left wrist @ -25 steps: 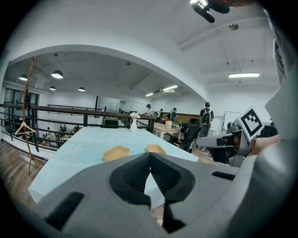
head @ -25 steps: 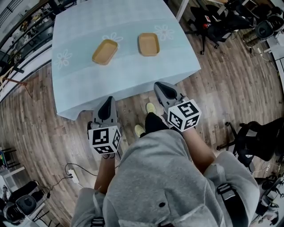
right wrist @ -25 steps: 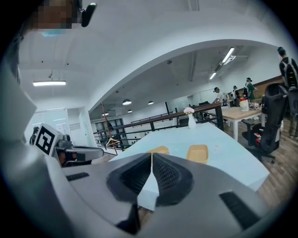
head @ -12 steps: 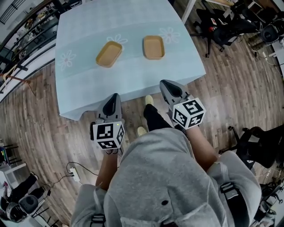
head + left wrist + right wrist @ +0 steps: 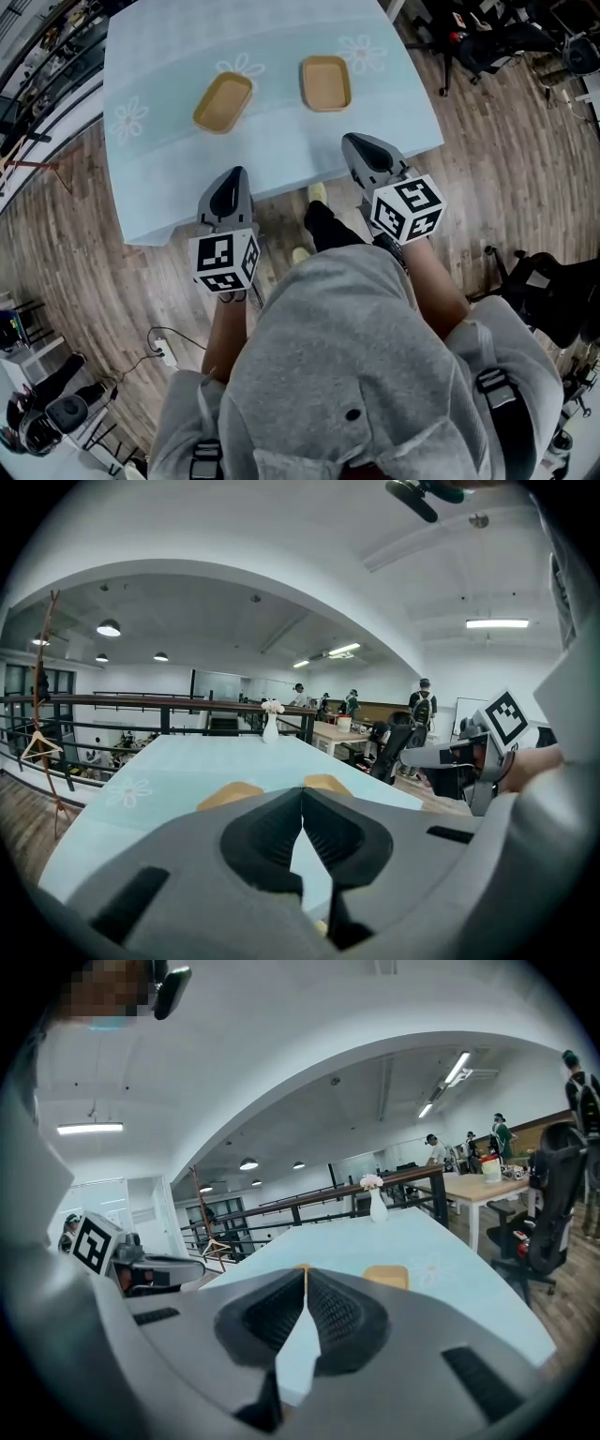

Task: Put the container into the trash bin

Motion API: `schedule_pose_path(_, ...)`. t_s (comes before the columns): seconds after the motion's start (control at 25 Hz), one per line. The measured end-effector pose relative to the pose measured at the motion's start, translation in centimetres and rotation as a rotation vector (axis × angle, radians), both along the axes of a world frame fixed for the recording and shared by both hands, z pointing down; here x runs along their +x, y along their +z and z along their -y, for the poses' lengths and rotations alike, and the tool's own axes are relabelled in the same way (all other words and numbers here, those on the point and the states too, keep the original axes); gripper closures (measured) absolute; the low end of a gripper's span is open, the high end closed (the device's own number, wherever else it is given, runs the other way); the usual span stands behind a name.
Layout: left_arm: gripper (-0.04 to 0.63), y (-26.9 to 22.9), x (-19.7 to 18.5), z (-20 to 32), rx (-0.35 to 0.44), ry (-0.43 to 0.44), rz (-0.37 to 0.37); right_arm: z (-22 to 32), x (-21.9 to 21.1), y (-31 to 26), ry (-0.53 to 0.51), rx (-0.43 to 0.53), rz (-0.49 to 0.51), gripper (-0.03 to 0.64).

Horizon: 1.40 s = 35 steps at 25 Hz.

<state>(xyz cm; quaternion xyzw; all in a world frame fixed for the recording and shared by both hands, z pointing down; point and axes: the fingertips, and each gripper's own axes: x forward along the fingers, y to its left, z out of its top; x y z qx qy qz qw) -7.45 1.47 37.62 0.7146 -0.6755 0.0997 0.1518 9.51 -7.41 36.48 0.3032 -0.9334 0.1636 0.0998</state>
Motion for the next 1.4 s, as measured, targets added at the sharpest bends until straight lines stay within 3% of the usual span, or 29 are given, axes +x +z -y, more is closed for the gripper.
schedule_pose_path(0.88, 0.575, 1.0, -3.7, 9.8, -0.093, -0.048, 0.047, 10.9, -2.7, 1.5, -0.051, -0.057, 0.001, 0.586)
schedule_pose_path(1.4, 0.572, 3.2, -3.7, 12.0, -0.175, -0.027, 0.106, 13.1, -3.0, 2.2, -0.106, -0.099, 0.025, 0.586)
